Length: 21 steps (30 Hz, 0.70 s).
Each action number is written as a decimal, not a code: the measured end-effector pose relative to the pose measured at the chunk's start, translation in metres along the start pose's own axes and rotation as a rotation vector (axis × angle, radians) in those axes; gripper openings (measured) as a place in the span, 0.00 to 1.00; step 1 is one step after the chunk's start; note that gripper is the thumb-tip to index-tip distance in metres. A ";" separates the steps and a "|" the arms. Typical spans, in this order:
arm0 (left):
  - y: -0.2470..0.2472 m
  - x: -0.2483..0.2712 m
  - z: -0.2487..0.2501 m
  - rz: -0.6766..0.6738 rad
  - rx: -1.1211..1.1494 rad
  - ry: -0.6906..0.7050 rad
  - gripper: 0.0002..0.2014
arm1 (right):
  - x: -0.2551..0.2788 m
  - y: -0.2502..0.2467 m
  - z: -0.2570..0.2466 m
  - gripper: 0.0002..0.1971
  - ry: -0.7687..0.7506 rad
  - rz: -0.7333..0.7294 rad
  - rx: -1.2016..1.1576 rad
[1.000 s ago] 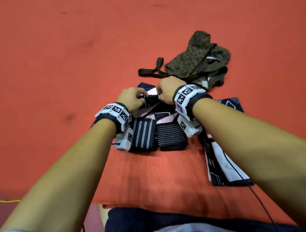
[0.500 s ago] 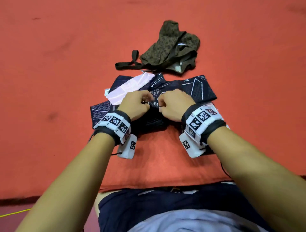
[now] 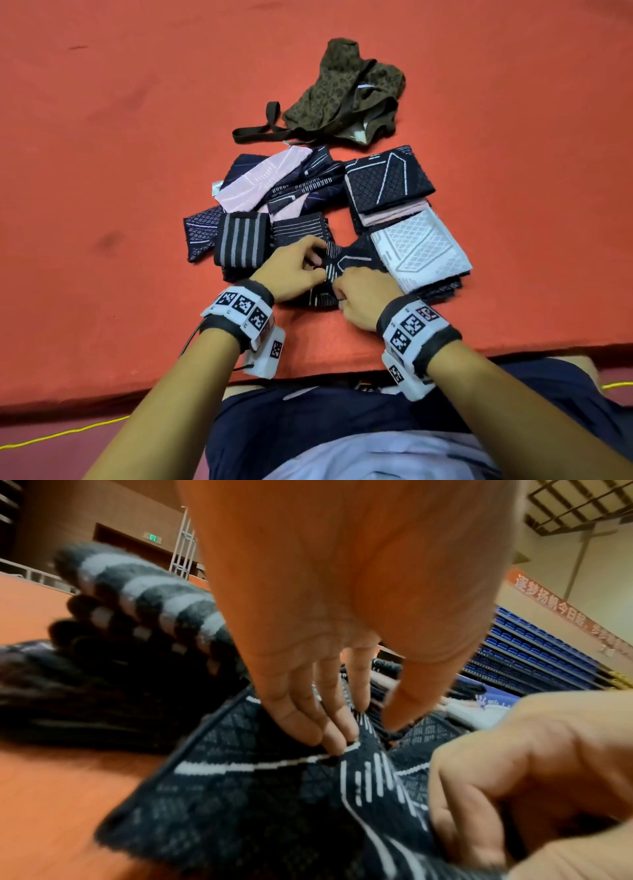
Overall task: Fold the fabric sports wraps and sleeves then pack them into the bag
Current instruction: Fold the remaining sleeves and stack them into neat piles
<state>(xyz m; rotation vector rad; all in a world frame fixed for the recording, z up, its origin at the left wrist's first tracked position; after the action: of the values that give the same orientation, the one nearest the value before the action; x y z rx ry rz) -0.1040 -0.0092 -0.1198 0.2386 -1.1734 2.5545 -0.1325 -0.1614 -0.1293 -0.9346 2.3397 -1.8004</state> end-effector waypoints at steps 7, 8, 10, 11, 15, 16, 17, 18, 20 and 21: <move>0.005 -0.002 -0.009 0.087 -0.059 -0.029 0.23 | 0.000 -0.002 -0.004 0.03 0.059 -0.119 -0.049; 0.005 -0.002 -0.010 0.092 -0.061 -0.040 0.24 | -0.003 -0.003 -0.003 0.02 0.062 -0.125 -0.062; 0.006 -0.001 -0.013 0.091 -0.087 -0.054 0.26 | -0.009 -0.001 -0.002 0.10 0.052 -0.104 -0.110; 0.006 0.000 -0.014 0.088 -0.106 -0.057 0.27 | -0.013 -0.001 -0.004 0.16 0.047 -0.081 -0.153; 0.008 0.002 -0.017 0.095 -0.147 -0.083 0.23 | -0.026 0.003 -0.008 0.17 0.029 0.004 -0.174; 0.007 0.002 -0.017 0.102 -0.162 -0.091 0.21 | -0.028 0.006 -0.008 0.16 0.030 -0.008 -0.156; 0.006 0.002 -0.017 0.108 -0.178 -0.099 0.19 | -0.029 0.008 -0.008 0.16 0.039 -0.014 -0.158; 0.005 0.002 -0.017 0.114 -0.194 -0.107 0.18 | -0.030 0.010 -0.007 0.17 0.048 -0.006 -0.177; 0.002 0.003 -0.017 0.136 -0.248 -0.133 0.18 | -0.032 0.011 -0.006 0.17 0.061 0.026 -0.227; 0.000 0.002 -0.018 0.149 -0.279 -0.155 0.20 | -0.032 0.010 -0.007 0.18 0.071 0.041 -0.254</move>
<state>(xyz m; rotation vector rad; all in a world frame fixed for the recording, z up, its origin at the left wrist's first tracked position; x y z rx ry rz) -0.1065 0.0049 -0.1311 0.2965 -1.6445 2.4922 -0.1130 -0.1389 -0.1462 -0.8530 2.6573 -1.5722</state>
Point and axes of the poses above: each hand's wrist, its own x-axis away from the middle knuckle, its own y-axis out of the palm, z = x × y, the point moved 3 cm from there along -x, towards the middle knuckle, and after that the axes turned 1 degree about x, right-handed, at the moved point
